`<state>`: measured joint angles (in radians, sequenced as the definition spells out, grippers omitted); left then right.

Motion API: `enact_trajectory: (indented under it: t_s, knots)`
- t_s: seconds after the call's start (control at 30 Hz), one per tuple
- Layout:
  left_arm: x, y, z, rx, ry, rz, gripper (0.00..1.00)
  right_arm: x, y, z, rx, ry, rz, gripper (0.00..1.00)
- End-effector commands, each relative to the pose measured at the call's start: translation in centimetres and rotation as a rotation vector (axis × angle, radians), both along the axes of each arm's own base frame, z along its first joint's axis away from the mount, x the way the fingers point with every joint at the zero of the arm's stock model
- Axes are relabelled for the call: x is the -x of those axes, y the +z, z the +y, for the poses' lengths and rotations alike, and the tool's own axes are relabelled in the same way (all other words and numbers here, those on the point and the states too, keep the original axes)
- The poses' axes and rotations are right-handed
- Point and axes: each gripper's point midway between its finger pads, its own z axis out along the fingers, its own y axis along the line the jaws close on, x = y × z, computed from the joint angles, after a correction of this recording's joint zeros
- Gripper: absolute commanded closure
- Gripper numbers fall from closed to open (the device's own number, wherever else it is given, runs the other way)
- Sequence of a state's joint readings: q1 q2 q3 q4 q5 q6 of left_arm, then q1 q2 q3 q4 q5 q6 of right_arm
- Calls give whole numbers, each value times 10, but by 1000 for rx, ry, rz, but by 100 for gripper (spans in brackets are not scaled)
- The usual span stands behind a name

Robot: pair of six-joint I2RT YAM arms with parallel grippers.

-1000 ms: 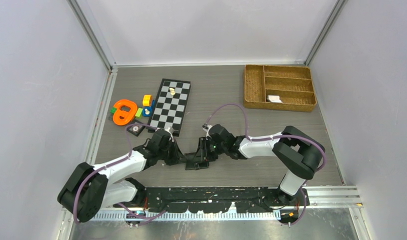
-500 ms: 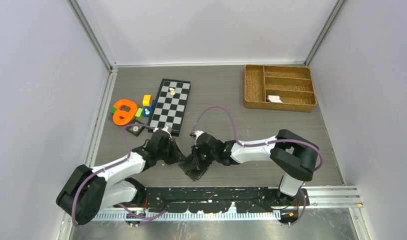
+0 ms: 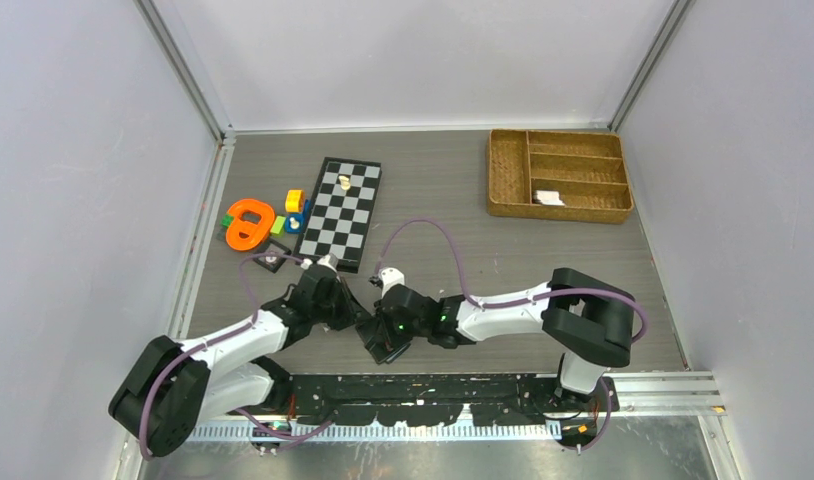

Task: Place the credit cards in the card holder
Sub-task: Open the card holder at the center of the board.

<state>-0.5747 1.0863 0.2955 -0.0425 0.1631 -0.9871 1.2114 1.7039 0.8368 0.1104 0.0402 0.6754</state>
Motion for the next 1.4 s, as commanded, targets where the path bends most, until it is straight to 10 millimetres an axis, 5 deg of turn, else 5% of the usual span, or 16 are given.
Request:
enact_trajectory:
  t_s: [0.0,0.27,0.73,0.93,1.13,1.27,1.37]
  knots:
    - [32,-29,18,-78,-7,122,100,-30,-6,3,14,-68,-147,99]
    - [33,-31,18,-79,-5,130,100,-31,-9,14,22,-54,-212,99]
    - [38,-38,20,-67,19,153,100,-61,-4,5,81,-224,-376,100]
    - [15,-15,15,-92,-9,57,99,-51,8,-11,87,-210,-351,99]
    - [-23,35,8,-174,-87,-77,70,-30,29,-36,91,-169,-267,97]
    - [-37,63,12,-223,-92,-140,53,-25,33,-52,113,-160,-215,83]
    - [-31,65,9,-199,-101,-115,46,-27,35,-50,67,-141,-143,69]
